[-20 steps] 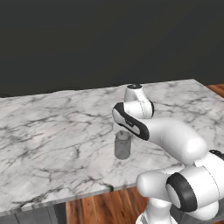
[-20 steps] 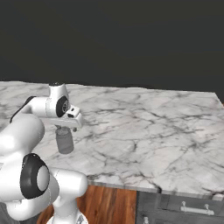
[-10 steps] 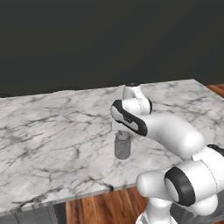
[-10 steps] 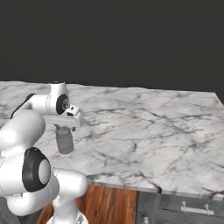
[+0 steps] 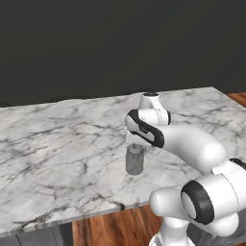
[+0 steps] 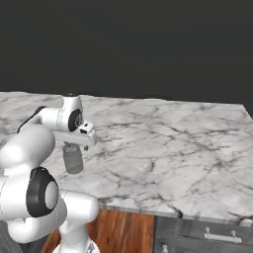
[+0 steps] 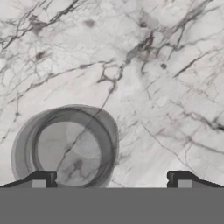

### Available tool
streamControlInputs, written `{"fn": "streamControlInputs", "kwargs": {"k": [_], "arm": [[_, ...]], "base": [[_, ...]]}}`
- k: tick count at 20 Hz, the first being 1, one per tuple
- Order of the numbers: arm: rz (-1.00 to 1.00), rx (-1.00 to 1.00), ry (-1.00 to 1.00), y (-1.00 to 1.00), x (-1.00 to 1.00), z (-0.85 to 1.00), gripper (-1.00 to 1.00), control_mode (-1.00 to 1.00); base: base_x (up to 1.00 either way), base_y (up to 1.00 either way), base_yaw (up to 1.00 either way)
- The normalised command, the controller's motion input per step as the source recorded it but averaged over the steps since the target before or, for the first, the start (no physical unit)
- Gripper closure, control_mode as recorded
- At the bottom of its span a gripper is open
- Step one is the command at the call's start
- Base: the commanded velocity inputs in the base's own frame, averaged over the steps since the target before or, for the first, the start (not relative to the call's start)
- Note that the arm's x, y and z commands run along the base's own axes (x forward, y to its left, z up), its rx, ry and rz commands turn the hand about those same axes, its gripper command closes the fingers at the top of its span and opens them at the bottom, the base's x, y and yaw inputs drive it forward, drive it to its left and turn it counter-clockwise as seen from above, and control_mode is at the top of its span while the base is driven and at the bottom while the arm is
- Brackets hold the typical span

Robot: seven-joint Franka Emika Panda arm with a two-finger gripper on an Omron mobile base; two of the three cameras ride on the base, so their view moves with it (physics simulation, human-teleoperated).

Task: Pick the jug and jar and place them in the sink. Then turn on the water.

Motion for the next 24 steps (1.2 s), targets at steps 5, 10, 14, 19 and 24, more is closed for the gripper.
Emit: {"fn": "streamControlInputs", "kwargs": {"k": [5, 10, 14, 19, 24], "arm": [[0.00, 0.00, 0.00, 0.00, 0.00, -0.24, -1.00, -1.00], [0.00, 0.00, 0.00, 0.00, 0.00, -0.17, -1.00, -1.00], [0.00, 0.00, 0.00, 0.00, 0.00, -0.16, -1.00, -1.00], [0.00, 0.00, 0.00, 0.00, 0.00, -0.13, -1.00, -1.00], [0.00, 0.00, 0.00, 0.00, 0.00, -0.08, -1.00, -1.00]], "base": [[0.00, 0.00, 0.00], [0.00, 0.00, 0.00], [0.00, 0.00, 0.00], [0.00, 0.00, 0.00], [0.00, 0.00, 0.00]]}}
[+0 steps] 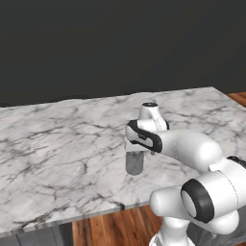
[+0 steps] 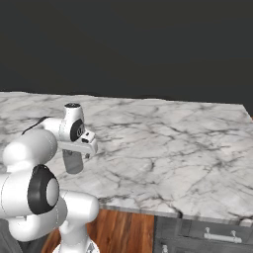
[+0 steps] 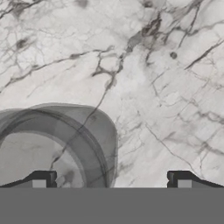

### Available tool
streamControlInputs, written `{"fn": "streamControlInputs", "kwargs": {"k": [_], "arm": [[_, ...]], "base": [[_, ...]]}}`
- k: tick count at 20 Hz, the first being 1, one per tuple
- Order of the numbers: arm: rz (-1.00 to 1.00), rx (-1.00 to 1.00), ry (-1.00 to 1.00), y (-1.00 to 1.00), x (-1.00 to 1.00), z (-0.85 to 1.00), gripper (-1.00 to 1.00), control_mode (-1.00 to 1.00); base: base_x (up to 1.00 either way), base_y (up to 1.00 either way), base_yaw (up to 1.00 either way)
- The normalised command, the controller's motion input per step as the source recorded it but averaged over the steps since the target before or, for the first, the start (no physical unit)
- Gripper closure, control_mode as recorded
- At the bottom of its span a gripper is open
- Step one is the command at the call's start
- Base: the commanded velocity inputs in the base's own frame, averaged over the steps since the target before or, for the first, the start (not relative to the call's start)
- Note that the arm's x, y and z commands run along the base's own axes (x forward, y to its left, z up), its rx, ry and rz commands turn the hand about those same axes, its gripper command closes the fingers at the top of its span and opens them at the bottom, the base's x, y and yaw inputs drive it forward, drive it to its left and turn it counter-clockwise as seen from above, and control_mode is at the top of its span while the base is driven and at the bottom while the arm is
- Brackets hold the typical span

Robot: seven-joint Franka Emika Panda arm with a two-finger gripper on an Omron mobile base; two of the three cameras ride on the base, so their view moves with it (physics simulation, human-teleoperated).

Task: Pick the jug and jar and place them in the sink. Then turn on the water.

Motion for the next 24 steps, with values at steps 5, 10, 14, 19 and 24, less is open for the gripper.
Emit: {"fn": "streamControlInputs", "kwargs": {"k": [5, 10, 14, 19, 24], "arm": [[0.00, 0.00, 0.01, 0.00, 0.00, -0.07, -1.00, -1.00], [0.00, 0.00, 0.00, 0.00, 0.00, -0.08, -1.00, -1.00], [0.00, 0.00, 0.00, 0.00, 0.00, -0.09, 1.00, -1.00], [0.00, 0.00, 0.00, 0.00, 0.00, 0.00, 1.00, -1.00], [0.00, 0.00, 0.00, 0.00, 0.00, -0.03, 1.00, -1.00]], "base": [[0.00, 0.00, 0.00], [0.00, 0.00, 0.00], [0.00, 0.00, 0.00], [0.00, 0.00, 0.00], [0.00, 0.00, 0.00]]}}
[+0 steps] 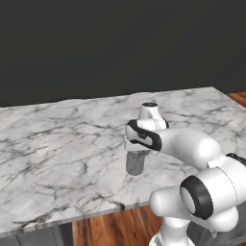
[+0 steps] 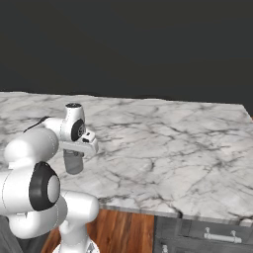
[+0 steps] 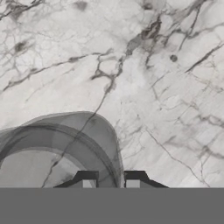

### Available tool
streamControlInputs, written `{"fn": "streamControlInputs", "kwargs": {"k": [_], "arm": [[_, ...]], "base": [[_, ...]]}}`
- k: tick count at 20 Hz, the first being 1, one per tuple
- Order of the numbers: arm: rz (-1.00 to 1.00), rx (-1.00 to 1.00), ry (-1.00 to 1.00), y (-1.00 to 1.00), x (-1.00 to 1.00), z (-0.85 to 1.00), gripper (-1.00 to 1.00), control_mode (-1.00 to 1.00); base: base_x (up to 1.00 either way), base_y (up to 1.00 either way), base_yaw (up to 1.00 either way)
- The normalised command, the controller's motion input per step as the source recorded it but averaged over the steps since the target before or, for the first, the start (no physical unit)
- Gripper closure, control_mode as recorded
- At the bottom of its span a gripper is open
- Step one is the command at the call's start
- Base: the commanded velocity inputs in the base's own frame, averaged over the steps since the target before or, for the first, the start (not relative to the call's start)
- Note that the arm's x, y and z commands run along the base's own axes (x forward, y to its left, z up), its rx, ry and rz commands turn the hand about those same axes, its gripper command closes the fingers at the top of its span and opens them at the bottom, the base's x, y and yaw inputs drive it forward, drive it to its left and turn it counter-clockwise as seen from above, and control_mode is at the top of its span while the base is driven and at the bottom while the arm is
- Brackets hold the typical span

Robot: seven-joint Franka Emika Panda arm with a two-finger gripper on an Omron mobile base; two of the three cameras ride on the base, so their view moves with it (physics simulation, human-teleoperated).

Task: Pick the jug and jar and place them in the sink. Then turn on the water.

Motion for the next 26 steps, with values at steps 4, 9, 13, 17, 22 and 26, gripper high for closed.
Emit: {"fn": "streamControlInputs", "kwargs": {"k": [4, 9, 13, 17, 22, 26], "arm": [[0.00, 0.00, 0.00, 0.00, 0.00, 0.00, 1.00, -1.00], [0.00, 0.00, 0.00, 0.00, -0.02, 0.37, 1.00, -1.00], [0.00, 0.00, -0.01, 0.00, -0.13, 0.74, 1.00, -1.00], [0.00, 0.00, 0.00, -0.07, -0.29, 0.80, 1.00, -1.00], [0.00, 0.00, 0.00, -0.23, -0.35, 0.63, 1.00, -1.00], [0.00, 0.00, 0.00, -0.42, -0.66, 0.29, 1.00, -1.00]], "base": [[0.00, 0.00, 0.00], [0.00, 0.00, 0.00], [0.00, 0.00, 0.00], [0.00, 0.00, 0.00], [0.00, 0.00, 0.00], [0.00, 0.00, 0.00]]}}
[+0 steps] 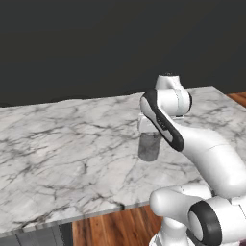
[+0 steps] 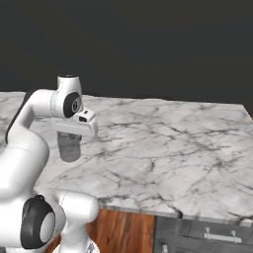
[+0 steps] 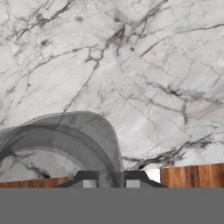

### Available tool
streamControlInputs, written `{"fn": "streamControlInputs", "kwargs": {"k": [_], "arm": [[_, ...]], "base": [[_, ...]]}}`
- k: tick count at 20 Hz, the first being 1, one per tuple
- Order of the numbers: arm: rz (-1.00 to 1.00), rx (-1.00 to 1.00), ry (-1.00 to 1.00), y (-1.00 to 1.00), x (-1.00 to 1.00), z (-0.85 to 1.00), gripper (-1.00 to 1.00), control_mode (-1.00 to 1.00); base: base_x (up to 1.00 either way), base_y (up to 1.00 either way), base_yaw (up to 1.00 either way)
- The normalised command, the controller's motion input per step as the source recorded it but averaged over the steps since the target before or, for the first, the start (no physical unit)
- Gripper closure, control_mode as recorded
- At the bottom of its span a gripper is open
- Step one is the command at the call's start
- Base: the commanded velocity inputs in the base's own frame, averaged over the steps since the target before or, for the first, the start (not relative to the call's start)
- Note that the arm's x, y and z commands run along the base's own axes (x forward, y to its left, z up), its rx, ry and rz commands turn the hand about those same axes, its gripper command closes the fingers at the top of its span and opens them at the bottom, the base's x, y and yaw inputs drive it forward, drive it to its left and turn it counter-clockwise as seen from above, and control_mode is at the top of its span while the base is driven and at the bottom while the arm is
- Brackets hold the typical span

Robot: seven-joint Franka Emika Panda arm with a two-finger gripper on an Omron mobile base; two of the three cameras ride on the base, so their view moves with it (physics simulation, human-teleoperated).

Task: Pick the jug and jar and place them in the sink. Then turn on the water.

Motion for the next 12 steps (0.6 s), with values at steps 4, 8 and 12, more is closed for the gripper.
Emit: {"fn": "streamControlInputs", "kwargs": {"k": [4, 8, 12], "arm": [[0.00, 0.00, 0.00, -0.33, -0.62, 0.23, 1.00, -1.00], [0.00, 0.00, 0.00, -0.30, -0.50, 0.27, 1.00, -1.00], [0.00, 0.00, 0.00, -0.09, -0.21, 0.44, 1.00, -1.00]], "base": [[0.00, 0.00, 0.00], [0.00, 0.00, 0.00], [0.00, 0.00, 0.00]]}}
